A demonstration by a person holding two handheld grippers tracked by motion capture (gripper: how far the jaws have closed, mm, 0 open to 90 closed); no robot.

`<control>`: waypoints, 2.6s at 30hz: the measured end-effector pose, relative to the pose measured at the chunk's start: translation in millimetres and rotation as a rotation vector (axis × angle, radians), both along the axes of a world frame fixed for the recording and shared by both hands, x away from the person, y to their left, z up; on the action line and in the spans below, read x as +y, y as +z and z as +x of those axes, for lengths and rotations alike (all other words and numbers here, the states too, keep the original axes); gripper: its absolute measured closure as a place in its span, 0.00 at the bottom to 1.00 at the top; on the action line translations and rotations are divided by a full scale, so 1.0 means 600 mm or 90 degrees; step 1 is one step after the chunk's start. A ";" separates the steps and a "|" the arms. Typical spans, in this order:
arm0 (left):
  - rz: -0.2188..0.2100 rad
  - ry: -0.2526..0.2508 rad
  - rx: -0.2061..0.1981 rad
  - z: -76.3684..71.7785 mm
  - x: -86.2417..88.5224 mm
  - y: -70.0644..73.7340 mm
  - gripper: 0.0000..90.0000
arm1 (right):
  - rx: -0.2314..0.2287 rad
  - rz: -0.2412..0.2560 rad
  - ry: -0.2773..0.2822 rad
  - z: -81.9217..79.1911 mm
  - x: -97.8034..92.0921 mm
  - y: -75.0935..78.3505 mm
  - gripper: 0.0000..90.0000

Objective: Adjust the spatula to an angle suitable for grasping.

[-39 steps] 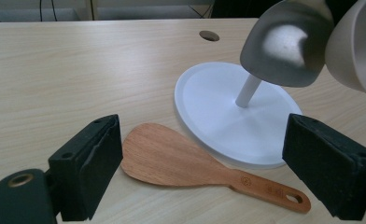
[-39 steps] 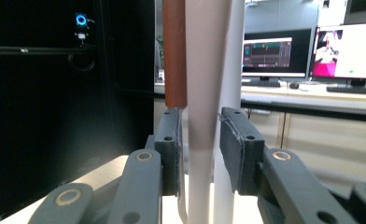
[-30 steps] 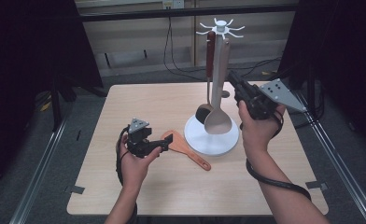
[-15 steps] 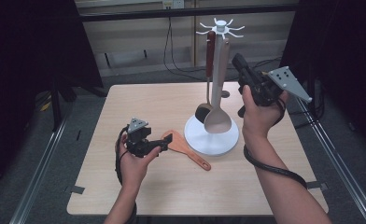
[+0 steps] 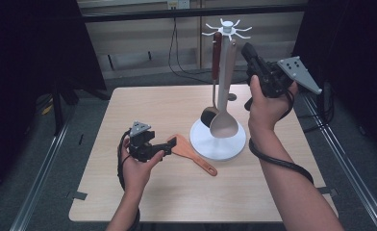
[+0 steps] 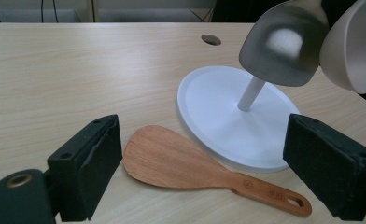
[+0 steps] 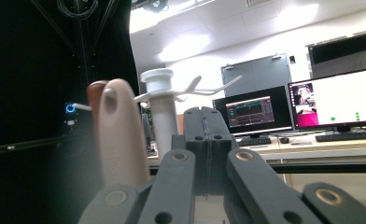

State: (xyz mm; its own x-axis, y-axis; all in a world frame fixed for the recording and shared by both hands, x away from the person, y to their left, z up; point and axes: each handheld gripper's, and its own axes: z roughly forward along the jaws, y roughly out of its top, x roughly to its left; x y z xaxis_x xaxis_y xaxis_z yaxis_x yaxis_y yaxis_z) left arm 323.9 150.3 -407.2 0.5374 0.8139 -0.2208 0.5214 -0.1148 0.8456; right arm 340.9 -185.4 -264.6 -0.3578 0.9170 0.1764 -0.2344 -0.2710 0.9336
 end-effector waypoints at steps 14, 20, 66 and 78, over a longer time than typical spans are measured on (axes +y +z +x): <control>-0.001 0.002 0.000 0.000 0.002 0.000 0.13 | -0.015 0.006 0.000 0.010 -0.007 0.016 1.00; -0.002 0.003 -0.003 -0.001 0.000 0.003 0.13 | -0.023 -0.009 0.009 0.004 -0.003 0.017 1.00; -0.003 0.006 -0.008 -0.004 -0.001 0.006 0.13 | -0.030 -0.067 0.052 -0.013 0.032 0.026 0.91; 0.002 0.002 -0.008 -0.005 -0.004 0.005 0.13 | -0.018 -0.083 0.106 -0.036 0.024 0.001 0.67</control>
